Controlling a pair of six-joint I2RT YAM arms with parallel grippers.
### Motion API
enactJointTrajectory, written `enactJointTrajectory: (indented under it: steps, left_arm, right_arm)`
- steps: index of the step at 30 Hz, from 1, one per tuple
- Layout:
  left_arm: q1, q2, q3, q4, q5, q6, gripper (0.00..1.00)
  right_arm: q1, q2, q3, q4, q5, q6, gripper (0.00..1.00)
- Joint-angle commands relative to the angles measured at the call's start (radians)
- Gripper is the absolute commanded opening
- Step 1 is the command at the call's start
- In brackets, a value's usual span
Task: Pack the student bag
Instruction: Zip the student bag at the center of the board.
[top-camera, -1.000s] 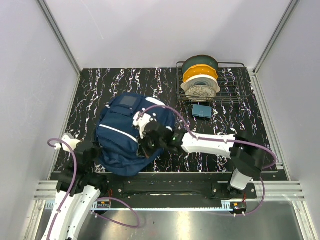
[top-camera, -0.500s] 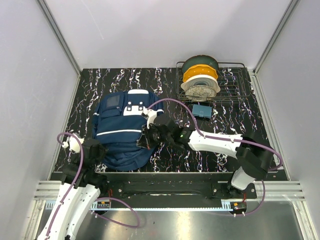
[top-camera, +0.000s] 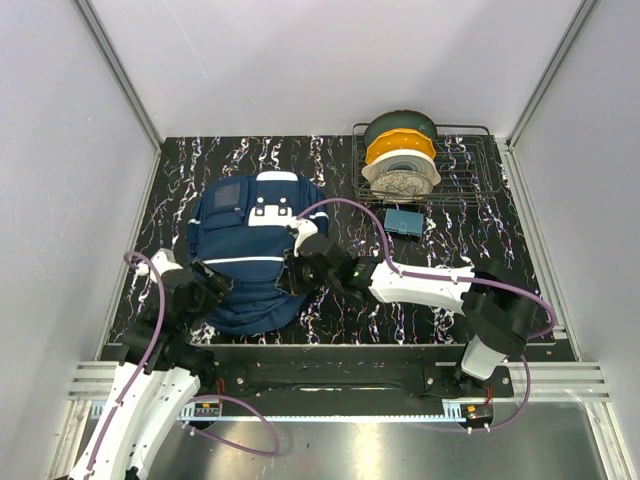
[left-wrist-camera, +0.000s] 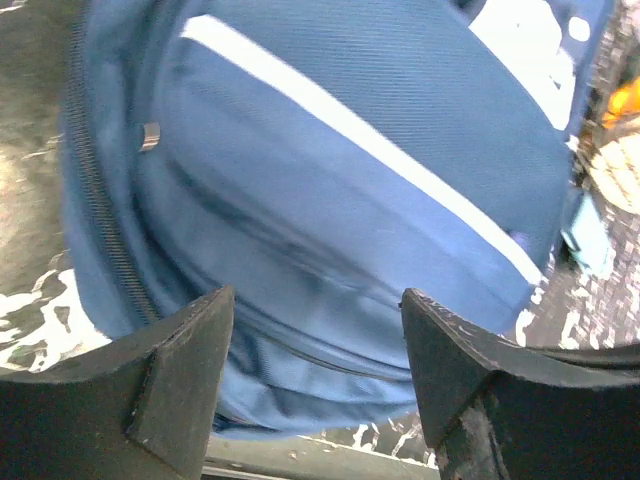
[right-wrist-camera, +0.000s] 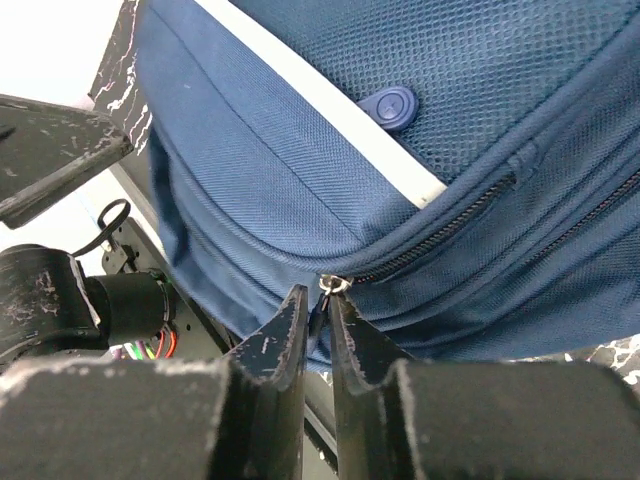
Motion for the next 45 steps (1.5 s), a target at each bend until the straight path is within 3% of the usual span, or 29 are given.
enactJointTrajectory:
  steps: [1, 6, 9, 16, 19, 25, 29, 36, 45]
  left_arm:
    - [-0.012, 0.023, 0.09, 0.155, 0.137, 0.055, 0.73]
    - [-0.012, 0.038, 0.151, 0.092, 0.072, 0.09, 0.77]
    - [-0.012, 0.049, 0.177, 0.083, 0.051, 0.106, 0.8]
    - [-0.012, 0.123, 0.18, 0.169, 0.138, 0.152, 0.8]
    - [-0.015, 0.15, 0.16, 0.239, 0.231, 0.173, 0.79]
    - [-0.073, 0.187, 0.159, 0.252, 0.245, 0.187, 0.77]
    - [-0.164, 0.207, 0.163, 0.249, 0.169, 0.169, 0.75]
    - [-0.354, 0.279, 0.196, 0.217, 0.022, 0.127, 0.74]
    - [-0.428, 0.344, 0.211, 0.215, -0.021, 0.092, 0.72]
  right_arm:
    - [0.011, -0.007, 0.025, 0.088, 0.002, 0.011, 0.23]
    - [0.008, -0.068, 0.005, 0.062, -0.028, -0.027, 0.52]
    - [-0.013, -0.13, -0.032, 0.045, 0.0, -0.009, 0.57]
    - [-0.136, -0.243, -0.118, 0.013, 0.147, 0.097, 0.81]
    - [-0.232, -0.22, -0.098, 0.002, 0.051, 0.154, 0.86]
    - [-0.291, -0.13, 0.014, -0.085, -0.064, 0.186, 0.79]
    - [-0.294, -0.092, 0.028, -0.026, -0.115, 0.22, 0.69]
    - [-0.292, 0.013, 0.097, -0.016, -0.242, 0.269, 0.63]
    - [-0.292, 0.114, 0.166, -0.006, -0.271, 0.263, 0.58]
